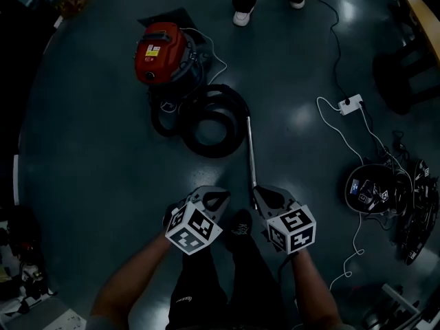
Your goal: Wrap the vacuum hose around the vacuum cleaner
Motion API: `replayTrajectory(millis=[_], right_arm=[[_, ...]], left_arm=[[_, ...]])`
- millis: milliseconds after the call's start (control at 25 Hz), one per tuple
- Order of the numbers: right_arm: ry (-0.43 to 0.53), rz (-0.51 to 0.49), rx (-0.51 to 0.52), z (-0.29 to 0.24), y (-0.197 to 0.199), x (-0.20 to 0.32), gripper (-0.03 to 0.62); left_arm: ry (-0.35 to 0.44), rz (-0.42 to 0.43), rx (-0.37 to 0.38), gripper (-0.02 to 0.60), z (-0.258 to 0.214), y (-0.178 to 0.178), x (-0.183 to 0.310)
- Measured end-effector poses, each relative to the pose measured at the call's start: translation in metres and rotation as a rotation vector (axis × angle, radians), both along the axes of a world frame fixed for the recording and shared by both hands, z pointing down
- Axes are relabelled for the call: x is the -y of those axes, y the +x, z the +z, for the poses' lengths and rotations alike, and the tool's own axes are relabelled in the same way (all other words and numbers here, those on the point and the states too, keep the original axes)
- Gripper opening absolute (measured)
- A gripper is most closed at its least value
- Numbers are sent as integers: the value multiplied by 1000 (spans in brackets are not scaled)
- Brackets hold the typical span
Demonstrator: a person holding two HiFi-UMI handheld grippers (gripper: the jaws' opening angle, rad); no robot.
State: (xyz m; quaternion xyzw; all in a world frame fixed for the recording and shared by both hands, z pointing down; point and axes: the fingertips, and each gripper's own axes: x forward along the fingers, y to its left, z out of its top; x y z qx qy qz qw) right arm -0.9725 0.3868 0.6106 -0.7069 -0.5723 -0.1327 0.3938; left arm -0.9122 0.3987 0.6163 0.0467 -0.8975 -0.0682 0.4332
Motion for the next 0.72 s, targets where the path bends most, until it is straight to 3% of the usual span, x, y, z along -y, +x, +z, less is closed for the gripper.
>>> replayTrajectory(millis=[160, 280, 440, 720], right_arm=[[-34, -25, 3, -67, 12, 28, 6], [-37, -58, 26, -102, 19, 53, 6], [-43, -45, 28, -141, 24, 85, 6], [-90, 99, 90, -206, 47, 115, 6]], left_arm=[[61, -82, 12, 8, -67, 12, 25], [60, -93, 21, 8, -107, 18, 43], [88, -39, 53, 8, -148, 22, 75], [103, 69, 173, 8, -218, 42, 116]])
